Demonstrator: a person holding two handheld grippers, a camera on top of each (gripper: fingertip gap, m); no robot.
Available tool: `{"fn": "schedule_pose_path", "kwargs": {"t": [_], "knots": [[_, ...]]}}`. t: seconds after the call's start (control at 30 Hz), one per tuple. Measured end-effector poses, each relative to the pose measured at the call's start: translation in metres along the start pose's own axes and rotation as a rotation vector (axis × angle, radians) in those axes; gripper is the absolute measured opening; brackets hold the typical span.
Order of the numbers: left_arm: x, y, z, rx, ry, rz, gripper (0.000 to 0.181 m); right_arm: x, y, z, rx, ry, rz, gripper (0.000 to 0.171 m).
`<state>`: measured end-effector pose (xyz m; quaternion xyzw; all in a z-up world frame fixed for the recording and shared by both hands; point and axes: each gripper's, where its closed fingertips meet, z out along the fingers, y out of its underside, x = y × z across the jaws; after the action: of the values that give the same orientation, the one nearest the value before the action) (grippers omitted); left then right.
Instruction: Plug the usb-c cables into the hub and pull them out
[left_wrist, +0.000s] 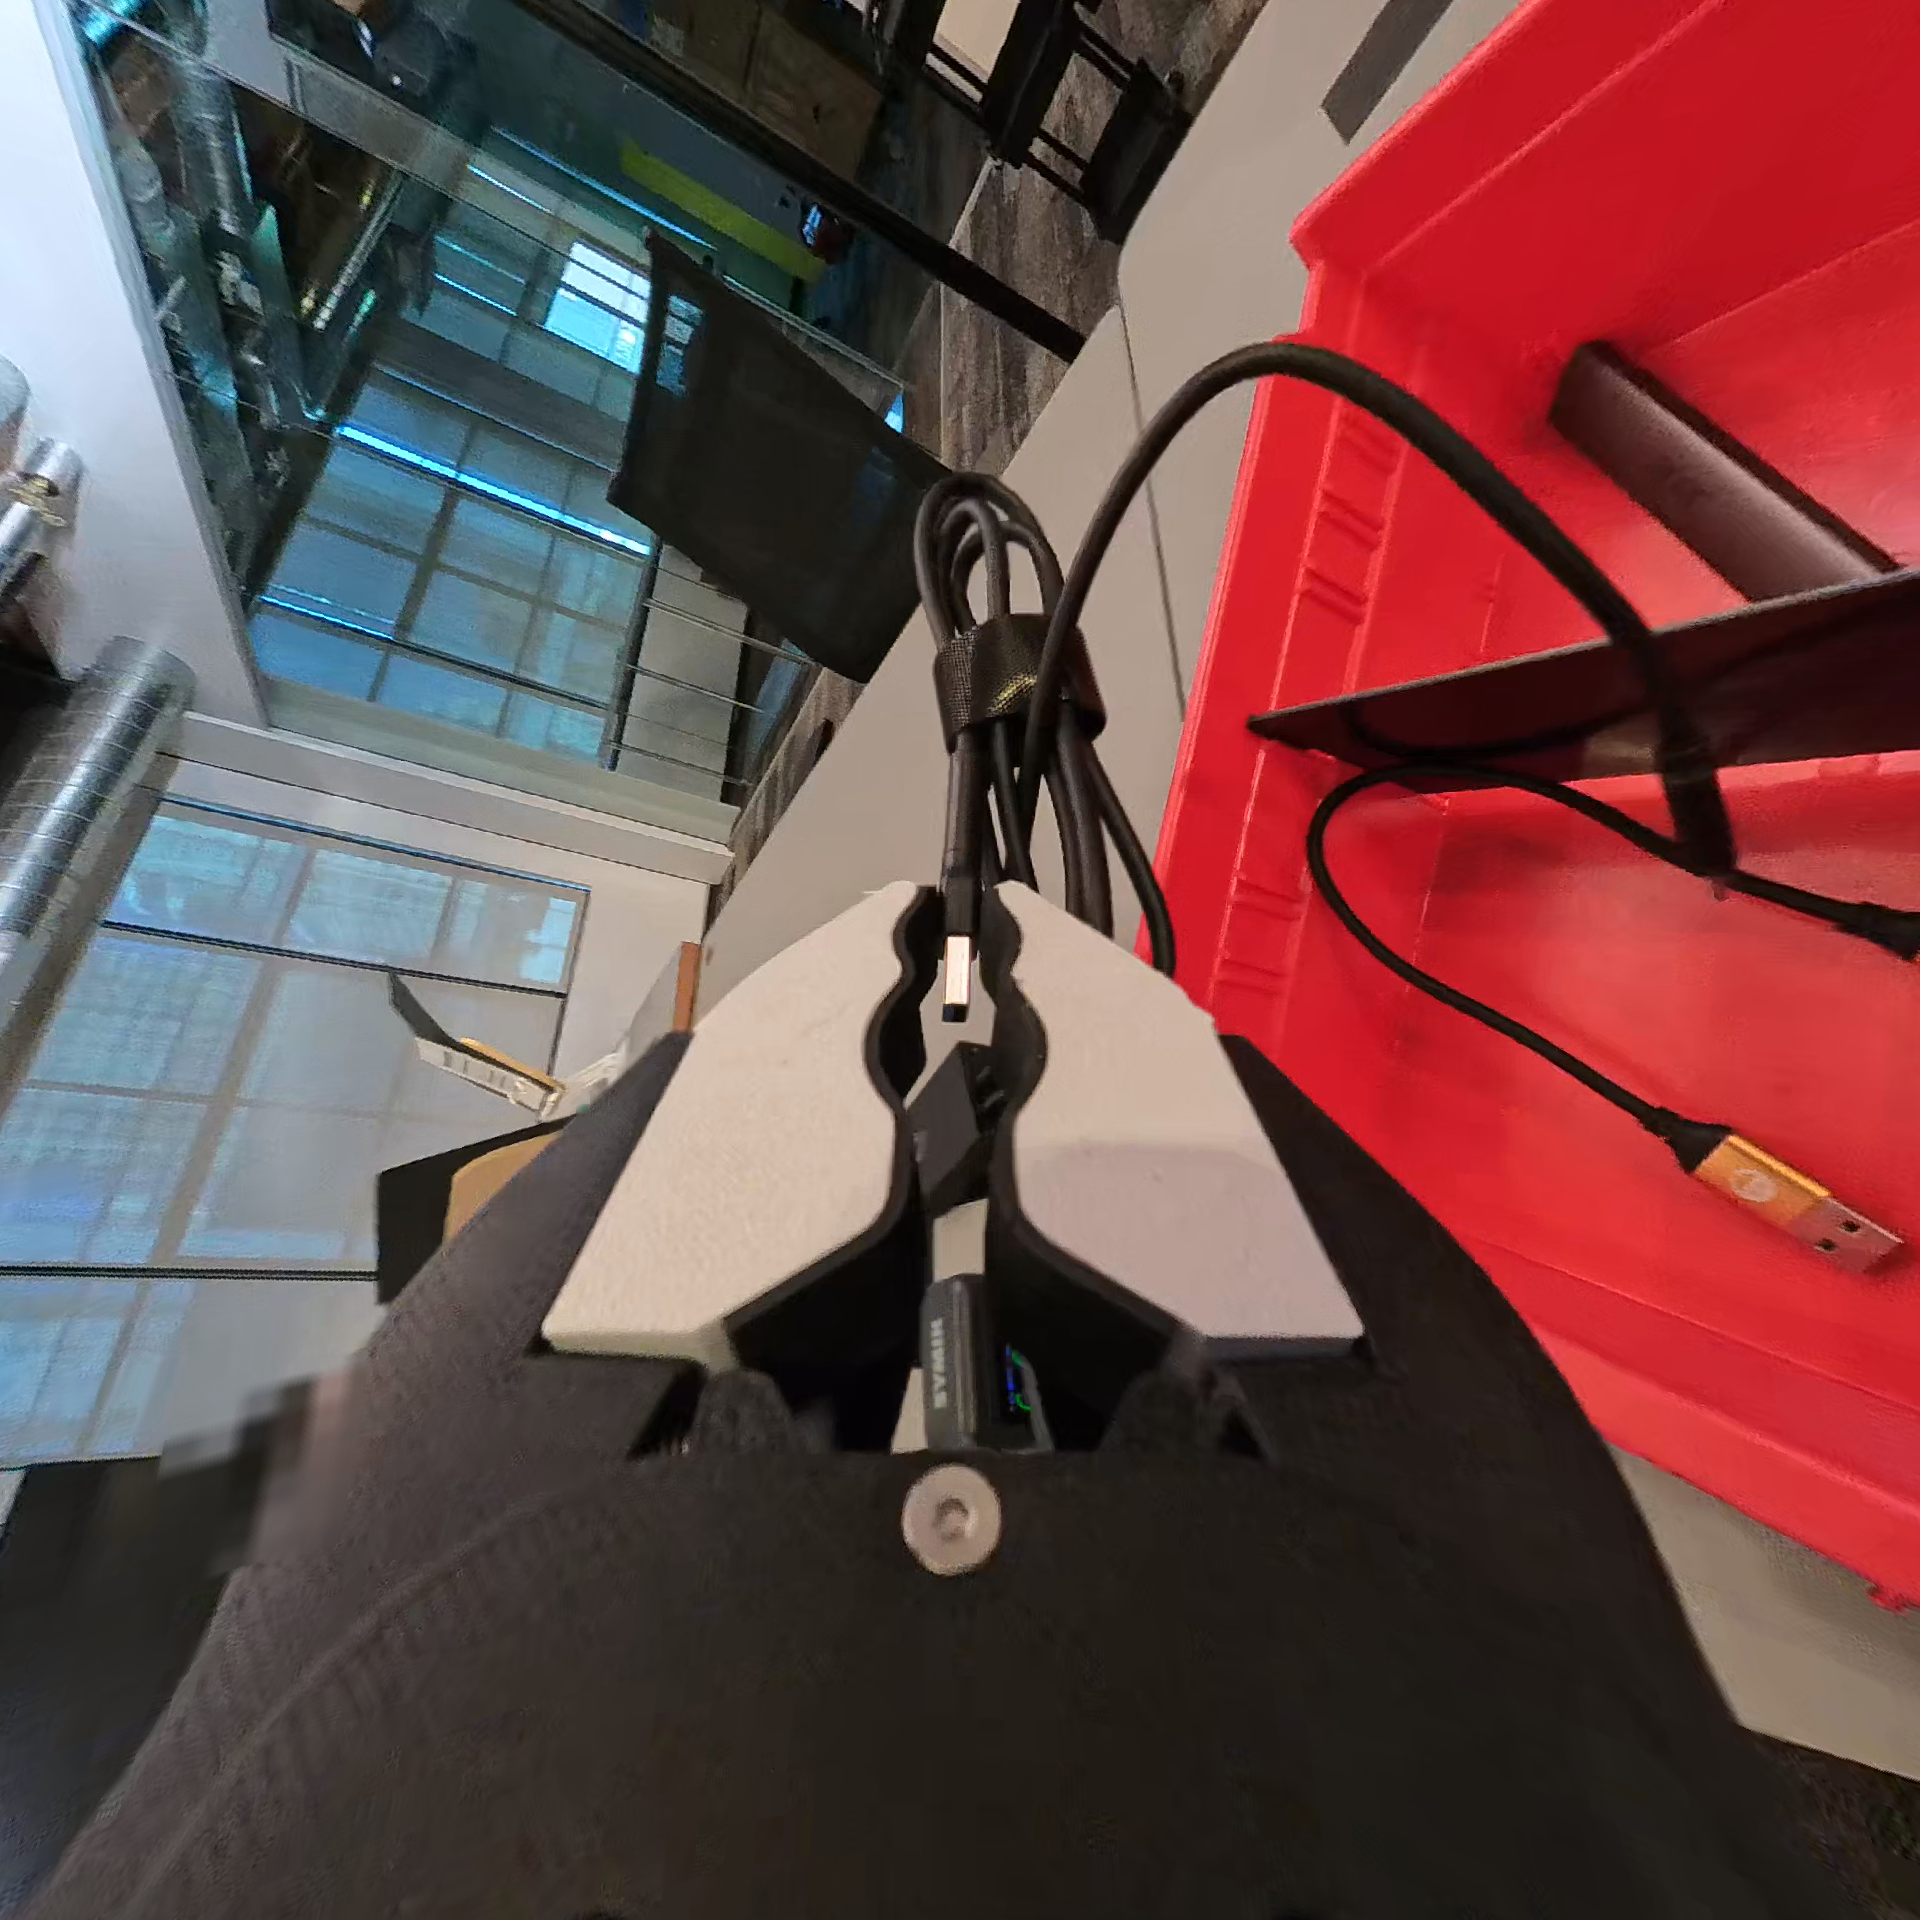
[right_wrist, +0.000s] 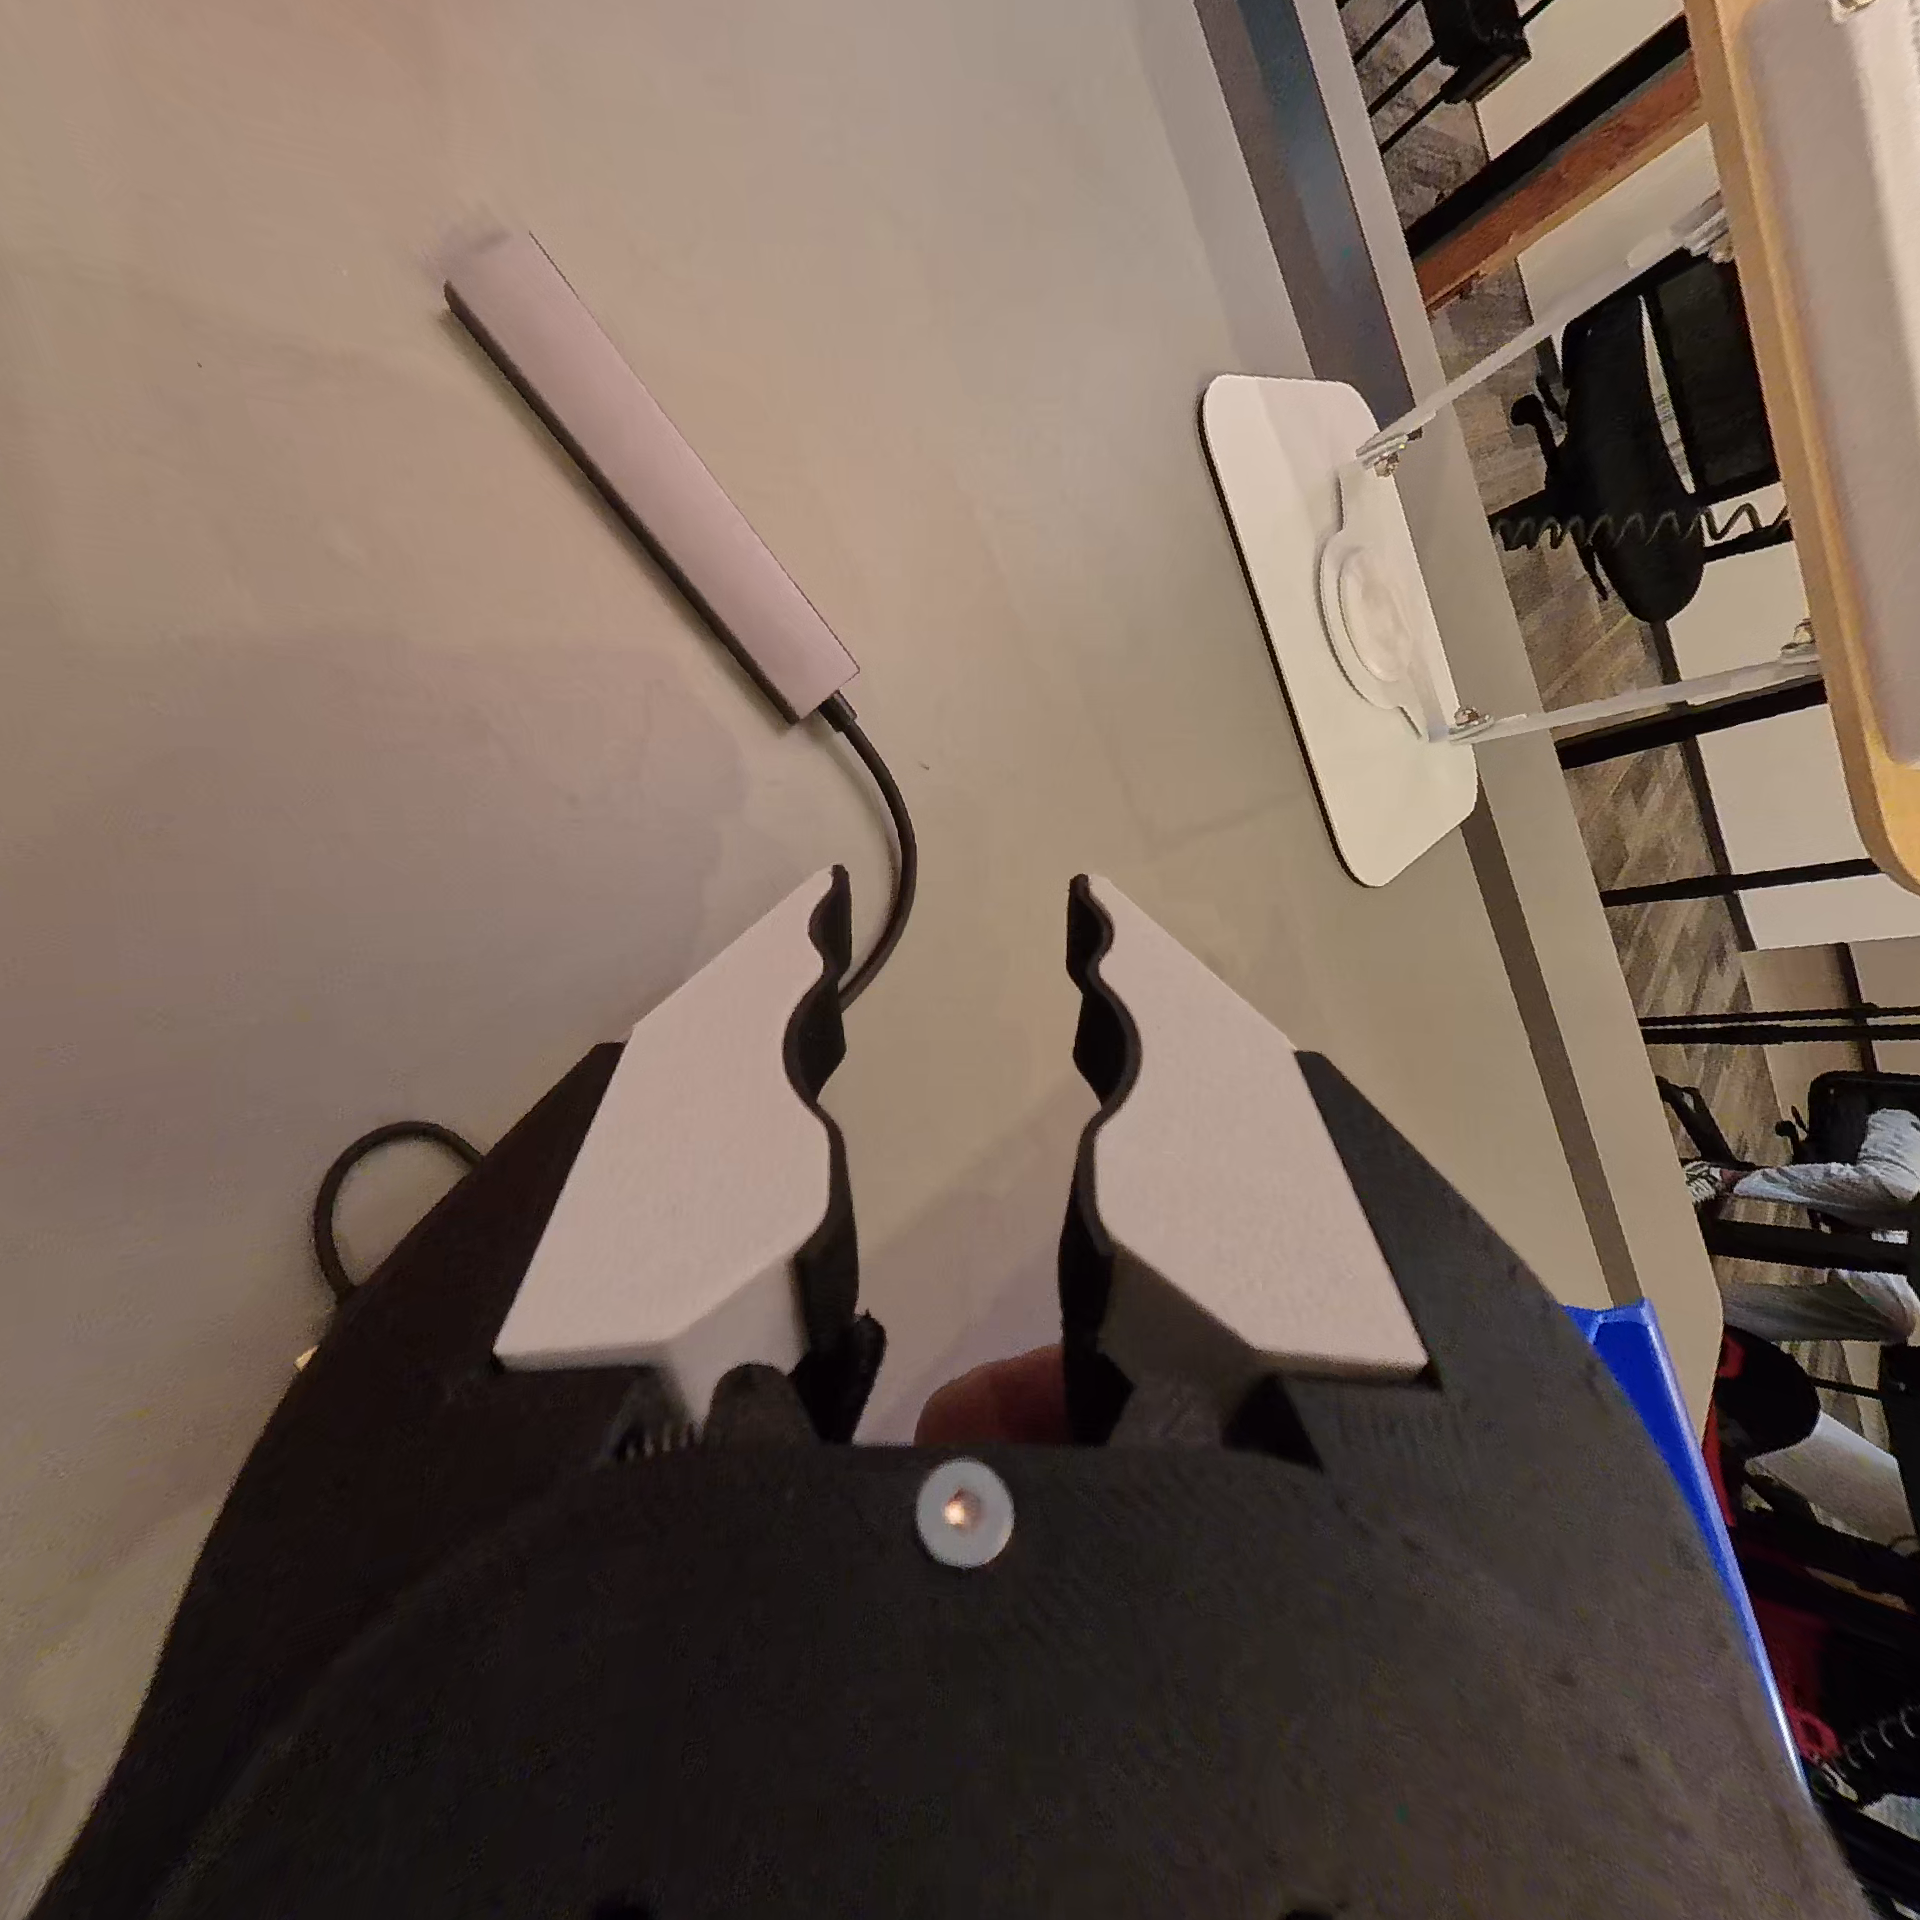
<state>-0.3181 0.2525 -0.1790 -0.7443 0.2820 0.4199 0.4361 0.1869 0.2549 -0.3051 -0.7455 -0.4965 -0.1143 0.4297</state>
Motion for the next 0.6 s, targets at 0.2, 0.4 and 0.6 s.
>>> {"fn": "schedule_pose_path", "kwargs": {"t": [0.2, 0.4, 0.6], "knots": [[0.004, -0.003, -0.001, 0.017, 0.063, -0.082, 0.008, -0.001, -0.001, -0.001, 0.002, -0.002, -0.005, 0.039], [0.023, -0.003, 0.003, -0.007, 0.109, -0.023, 0.007, 0.0, -0.001, 0.0, 0.006, 0.0, -0.001, 0.039], [0.016, -0.001, 0.006, -0.014, 0.108, -0.076, 0.007, 0.0, -0.002, -0.001, 0.007, 0.002, -0.003, 0.039]]}}
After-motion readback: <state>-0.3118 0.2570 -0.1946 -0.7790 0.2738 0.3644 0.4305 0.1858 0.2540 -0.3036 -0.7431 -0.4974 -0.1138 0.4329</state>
